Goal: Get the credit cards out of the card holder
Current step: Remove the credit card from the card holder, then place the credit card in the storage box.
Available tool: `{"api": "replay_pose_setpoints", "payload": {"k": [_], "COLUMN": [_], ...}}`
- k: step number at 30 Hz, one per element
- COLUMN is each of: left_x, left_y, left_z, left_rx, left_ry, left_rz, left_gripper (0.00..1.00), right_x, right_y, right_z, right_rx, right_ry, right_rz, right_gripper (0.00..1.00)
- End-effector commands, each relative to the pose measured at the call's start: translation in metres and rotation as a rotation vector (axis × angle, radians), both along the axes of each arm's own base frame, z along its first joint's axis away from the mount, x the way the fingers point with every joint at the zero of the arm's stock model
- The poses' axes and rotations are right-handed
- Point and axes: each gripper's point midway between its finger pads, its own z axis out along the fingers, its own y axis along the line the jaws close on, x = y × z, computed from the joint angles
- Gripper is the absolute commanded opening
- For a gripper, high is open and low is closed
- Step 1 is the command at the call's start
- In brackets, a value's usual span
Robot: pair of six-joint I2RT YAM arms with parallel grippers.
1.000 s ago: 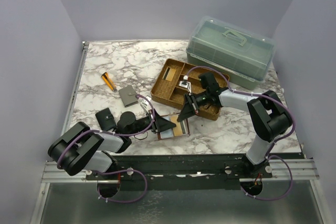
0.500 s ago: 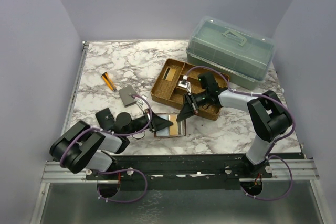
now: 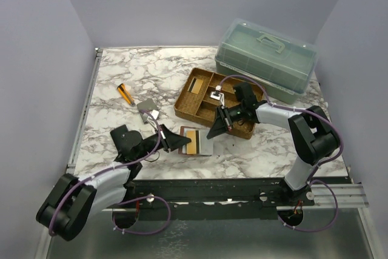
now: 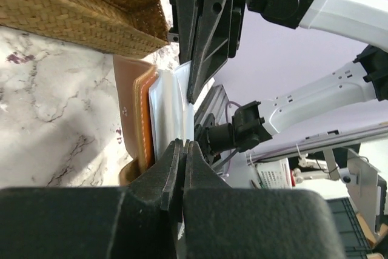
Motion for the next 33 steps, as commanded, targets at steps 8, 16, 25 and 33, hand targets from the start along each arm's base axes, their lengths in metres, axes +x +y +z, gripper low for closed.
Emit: {"api": "replay_pose_setpoints", "payload": {"k": [8, 16, 25, 33], "left_x": [0.024, 0.057, 0.193, 0.306], "left_y": [0.040, 0.037, 0.032, 0.018], "left_z": [0.024, 0.032, 0.030, -0.018], "left_rx": [0.173, 0.219, 0.349, 0.561], "left_ry": [0.001, 0.027, 0.060, 0.185], "left_rz": [0.199, 0.218, 0.194, 0.108], "left_gripper": [0.00, 0.00, 0.00, 0.00], "right_x": [0.003, 0.005, 0.004, 0.004], "right_y": [-0.007, -0.008, -0.005, -0.006], "right_z": [-0.007, -0.016, -0.028, -0.024], "right_rx": [-0.038, -0.067, -0.095, -0.093], "right_ry": [-0.106, -0.088, -0.086, -0.103], "right_rz": [-0.013, -0.018, -0.003, -0.001], "right_gripper": [0.00, 0.00, 0.00, 0.00]}}
